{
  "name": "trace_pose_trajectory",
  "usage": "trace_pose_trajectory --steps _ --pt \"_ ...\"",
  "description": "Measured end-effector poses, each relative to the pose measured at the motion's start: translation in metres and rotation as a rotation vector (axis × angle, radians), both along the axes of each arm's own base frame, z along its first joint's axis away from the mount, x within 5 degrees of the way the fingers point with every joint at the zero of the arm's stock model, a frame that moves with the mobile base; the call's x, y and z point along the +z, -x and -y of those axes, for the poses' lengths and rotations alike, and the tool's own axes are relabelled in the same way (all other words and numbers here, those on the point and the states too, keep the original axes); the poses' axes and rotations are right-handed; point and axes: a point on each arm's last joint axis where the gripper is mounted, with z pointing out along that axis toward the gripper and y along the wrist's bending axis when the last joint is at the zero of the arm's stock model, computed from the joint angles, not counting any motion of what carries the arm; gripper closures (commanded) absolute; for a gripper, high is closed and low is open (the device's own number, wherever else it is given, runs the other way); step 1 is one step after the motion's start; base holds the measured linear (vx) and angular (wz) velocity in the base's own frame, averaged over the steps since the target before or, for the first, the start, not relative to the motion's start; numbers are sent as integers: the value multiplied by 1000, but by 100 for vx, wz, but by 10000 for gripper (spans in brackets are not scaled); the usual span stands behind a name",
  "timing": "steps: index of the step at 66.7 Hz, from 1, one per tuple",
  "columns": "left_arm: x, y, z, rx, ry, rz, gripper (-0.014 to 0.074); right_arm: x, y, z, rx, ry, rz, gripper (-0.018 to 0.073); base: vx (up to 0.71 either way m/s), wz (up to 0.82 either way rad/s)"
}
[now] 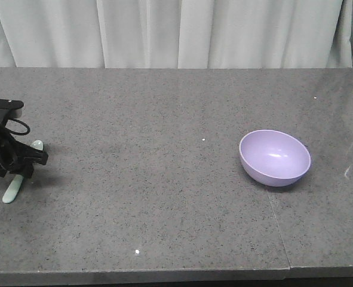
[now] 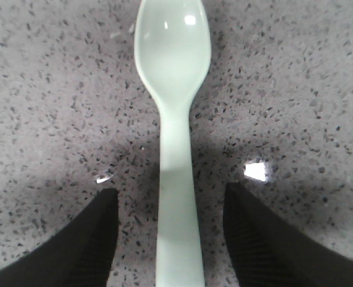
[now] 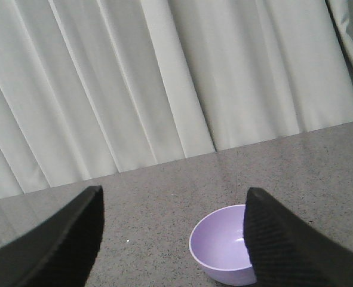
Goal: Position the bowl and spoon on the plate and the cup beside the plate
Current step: 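Lower the left gripper onto the mint spoon handle and close it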
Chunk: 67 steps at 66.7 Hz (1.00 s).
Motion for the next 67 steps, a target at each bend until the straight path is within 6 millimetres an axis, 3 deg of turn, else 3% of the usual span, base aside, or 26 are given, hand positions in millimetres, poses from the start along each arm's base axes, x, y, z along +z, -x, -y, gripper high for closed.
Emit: trace_pose_trajectory --steps 24,33,51,67 --pt "-10 -5 0 2 5 -16 220 0 0 0 0 0 0 69 0 0" --pt "-11 -7 1 5 11 -19 300 0 0 0 0 0 0 69 0 0" --pt "-11 -9 1 8 18 -17 596 0 0 0 0 0 0 69 0 0" --pt "-11 -9 1 -18 10 -16 603 0 0 0 0 0 0 69 0 0"
